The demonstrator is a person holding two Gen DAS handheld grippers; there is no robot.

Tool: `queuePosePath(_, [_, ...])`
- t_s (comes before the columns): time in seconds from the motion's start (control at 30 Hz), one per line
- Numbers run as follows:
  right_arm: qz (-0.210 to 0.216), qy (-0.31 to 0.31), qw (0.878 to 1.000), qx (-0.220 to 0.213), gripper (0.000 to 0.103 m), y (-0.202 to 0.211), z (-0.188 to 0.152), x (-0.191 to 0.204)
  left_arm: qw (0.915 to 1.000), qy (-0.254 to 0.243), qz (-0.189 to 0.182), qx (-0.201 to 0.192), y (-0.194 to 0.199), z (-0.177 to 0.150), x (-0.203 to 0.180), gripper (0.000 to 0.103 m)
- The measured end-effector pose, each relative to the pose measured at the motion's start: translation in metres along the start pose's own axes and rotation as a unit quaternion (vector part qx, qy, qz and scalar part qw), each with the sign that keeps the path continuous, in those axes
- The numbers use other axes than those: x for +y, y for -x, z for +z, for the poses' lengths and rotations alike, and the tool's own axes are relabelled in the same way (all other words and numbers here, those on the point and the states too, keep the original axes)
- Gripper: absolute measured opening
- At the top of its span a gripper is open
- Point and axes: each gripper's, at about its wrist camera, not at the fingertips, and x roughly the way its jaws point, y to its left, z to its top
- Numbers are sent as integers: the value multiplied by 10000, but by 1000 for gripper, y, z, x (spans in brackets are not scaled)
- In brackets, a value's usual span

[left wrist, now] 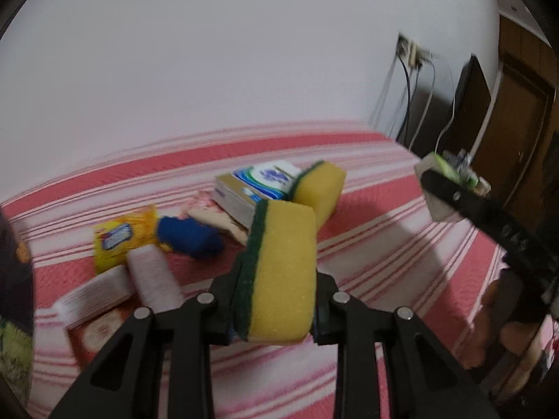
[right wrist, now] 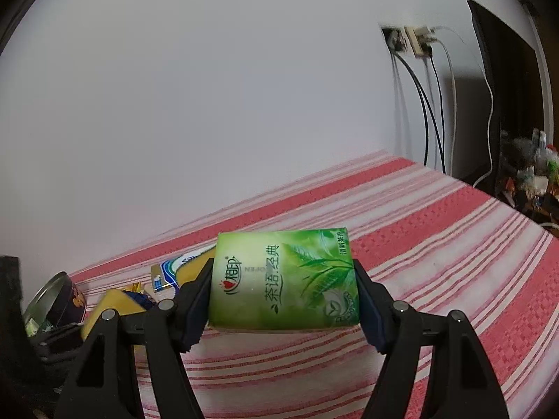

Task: Organize objects
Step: 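Grasp a green tissue pack with the right tool while the left tool grasps a yellow sponge, then carry the tissue pack and sponge over the silver tin and release both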

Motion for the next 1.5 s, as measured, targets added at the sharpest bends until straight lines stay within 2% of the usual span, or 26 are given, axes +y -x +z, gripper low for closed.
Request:
queuePosePath(0.13, [-29,299,9992,-261,74,11,-2,13,9985,-66,467,-282,23,-3,2,28])
queuePosePath(0.33, [-218,605,9972,-384,74,15,-5,28,9954,180,813,-466,42,-8,23,28])
queuePosePath(0.53, [184,204,9995,-161,74,21,-10,49,9913,290,1067,-708,73,-15,54,28])
queuePosePath(0.67, [517,439,9976,-166,74,29,-11,90,9869,379,1297,-878,95,-19,75,28])
queuePosePath(0.9, [1152,985,9883,-200,74,44,-19,166,9756,714,1778,-1071,130,-31,120,28])
queuePosePath(1.07, [1535,1189,9809,-119,74,48,-26,211,9635,979,2189,-1189,151,-40,151,28])
queuePosePath(1.33, [2024,1557,9668,9,74,48,-39,282,9433,1452,2747,-1169,172,-58,203,28])
queuePosePath(1.5, [2269,1646,9596,232,74,35,-44,321,9352,1716,2897,-1093,177,-69,227,28])
